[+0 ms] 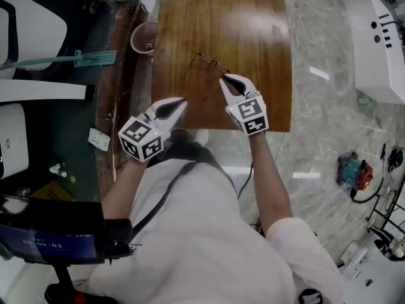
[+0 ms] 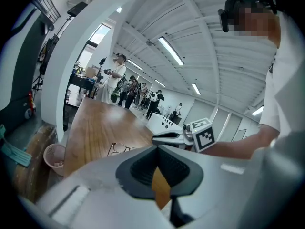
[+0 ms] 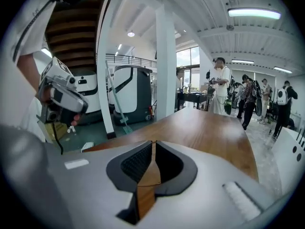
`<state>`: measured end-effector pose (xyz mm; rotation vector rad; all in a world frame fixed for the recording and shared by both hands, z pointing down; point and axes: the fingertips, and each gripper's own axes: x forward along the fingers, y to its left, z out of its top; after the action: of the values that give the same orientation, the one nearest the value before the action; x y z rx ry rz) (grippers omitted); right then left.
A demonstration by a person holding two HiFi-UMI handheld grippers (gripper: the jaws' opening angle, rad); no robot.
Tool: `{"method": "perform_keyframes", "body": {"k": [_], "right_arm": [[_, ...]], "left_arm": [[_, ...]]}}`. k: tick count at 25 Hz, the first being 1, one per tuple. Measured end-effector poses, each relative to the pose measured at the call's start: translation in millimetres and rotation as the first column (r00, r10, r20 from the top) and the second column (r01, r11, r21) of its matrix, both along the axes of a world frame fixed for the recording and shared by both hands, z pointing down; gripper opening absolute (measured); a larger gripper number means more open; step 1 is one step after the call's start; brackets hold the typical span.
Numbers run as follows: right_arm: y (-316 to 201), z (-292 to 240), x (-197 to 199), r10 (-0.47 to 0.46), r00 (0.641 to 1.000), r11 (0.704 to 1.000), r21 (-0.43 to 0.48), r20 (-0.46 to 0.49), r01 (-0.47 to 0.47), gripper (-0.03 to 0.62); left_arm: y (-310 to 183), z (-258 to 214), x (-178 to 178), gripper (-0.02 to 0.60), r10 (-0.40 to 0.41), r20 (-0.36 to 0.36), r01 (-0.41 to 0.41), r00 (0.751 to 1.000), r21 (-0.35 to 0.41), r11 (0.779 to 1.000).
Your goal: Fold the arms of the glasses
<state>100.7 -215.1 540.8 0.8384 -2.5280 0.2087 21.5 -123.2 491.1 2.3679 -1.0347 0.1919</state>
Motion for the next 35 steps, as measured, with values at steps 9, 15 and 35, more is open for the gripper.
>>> {"method": "perform_keyframes", "body": {"k": [9,15,35], "right_arm": [[-65,81,-23,-0.102,0.956,0.993,-0.08,-0.274,0.082,0.092],[-82,111,-32,-0.168,0.927,0.98,-0.156,-0.337,0.121,0.092],[-88,27,-14,0.293,0.904,0.923,-0.339,0.311,-0.182,0.032]], "left_arm": [[-31,41,-28,0.008,-0.025,0.012,0.025,1.0,-0.075,0.997],[-44,52,-39,0.006,-0.042,-0.005,0.042,0.999,-0.105,0.994],[-41,43,-55,0.008,0.037,-0.034,-0.04,0.999,-0.09,0.995]]}}
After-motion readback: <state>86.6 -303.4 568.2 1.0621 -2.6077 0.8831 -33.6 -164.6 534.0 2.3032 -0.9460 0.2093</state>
